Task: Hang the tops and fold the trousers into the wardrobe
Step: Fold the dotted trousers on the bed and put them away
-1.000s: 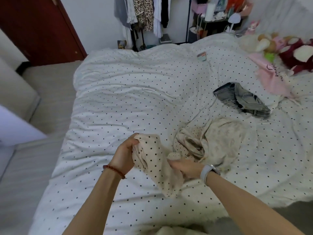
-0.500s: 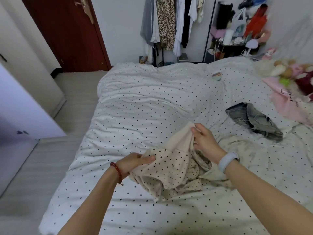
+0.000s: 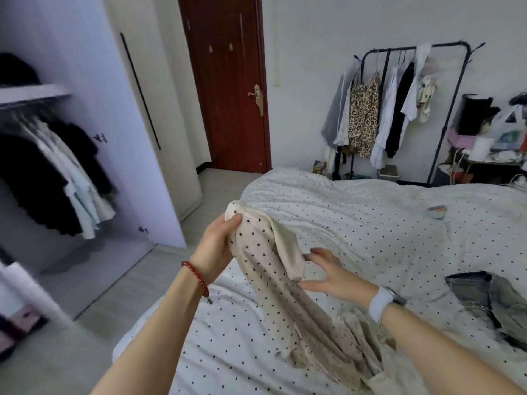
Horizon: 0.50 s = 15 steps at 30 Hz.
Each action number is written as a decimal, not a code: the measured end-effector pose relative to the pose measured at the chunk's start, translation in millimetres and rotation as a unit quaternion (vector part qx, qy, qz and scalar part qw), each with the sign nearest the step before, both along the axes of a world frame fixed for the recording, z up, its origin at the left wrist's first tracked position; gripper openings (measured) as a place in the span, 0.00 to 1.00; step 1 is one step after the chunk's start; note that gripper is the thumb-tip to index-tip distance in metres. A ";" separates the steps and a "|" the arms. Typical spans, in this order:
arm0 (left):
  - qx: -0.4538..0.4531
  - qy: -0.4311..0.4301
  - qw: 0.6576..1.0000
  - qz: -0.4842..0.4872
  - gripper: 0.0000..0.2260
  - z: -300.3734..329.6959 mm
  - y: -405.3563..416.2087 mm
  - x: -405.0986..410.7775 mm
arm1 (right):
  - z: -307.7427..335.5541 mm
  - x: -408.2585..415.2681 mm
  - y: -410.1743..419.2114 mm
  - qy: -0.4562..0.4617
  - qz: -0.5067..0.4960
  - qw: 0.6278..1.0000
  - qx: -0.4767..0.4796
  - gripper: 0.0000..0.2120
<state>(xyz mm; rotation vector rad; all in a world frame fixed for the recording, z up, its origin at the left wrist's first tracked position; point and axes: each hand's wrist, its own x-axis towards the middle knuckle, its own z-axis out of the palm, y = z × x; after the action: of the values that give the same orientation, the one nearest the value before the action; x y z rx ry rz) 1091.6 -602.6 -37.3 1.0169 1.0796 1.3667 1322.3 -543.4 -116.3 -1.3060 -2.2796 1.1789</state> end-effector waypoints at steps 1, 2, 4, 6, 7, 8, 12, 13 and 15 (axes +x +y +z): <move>0.011 -0.001 0.999 0.030 0.13 10.8 -12.2 0.6 | 0.3 -6.5 -2.3 -0.002 0.027 1.000 -0.011 0.28; 0.019 -0.004 0.998 0.056 0.16 20.4 -22.4 -0.8 | 4.0 -15.5 -4.5 0.015 0.051 0.998 -0.022 0.28; 0.029 -0.017 0.994 0.108 0.18 39.8 -44.4 -7.6 | 16.3 -38.7 -11.5 0.077 0.091 0.991 -0.060 0.21; 0.042 -0.033 0.985 0.162 0.13 58.5 -66.3 -21.6 | 33.8 -64.8 -19.1 0.178 0.107 0.964 -0.166 0.21; 0.049 -0.046 0.980 0.187 0.12 68.5 -77.7 -30.8 | 42.7 -78.1 -22.6 0.230 0.111 0.937 -0.240 0.22; 0.056 -0.055 0.973 0.215 0.12 78.9 -89.2 -41.2 | 53.6 -90.9 -27.8 0.269 0.131 0.905 -0.301 0.23; 0.104 -0.039 0.941 0.320 0.12 119.2 -138.3 -85.3 | 101.6 -149.2 -55.5 0.298 0.246 0.854 -0.348 0.22; 0.114 -0.033 0.932 0.344 0.12 128.4 -149.6 -94.0 | 114.4 -164.3 -62.1 0.319 0.241 0.849 -0.345 0.24; 0.135 -0.021 0.910 0.391 0.12 148.5 -171.2 -109.9 | 139.9 -194.2 -70.2 0.373 0.210 0.843 -0.325 0.28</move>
<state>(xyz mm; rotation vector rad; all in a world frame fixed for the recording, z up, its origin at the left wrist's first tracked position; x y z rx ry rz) 981.7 -773.8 111.2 0.7538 1.3608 2.2210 1128.1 -613.6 23.6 -0.2987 -1.6353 2.2504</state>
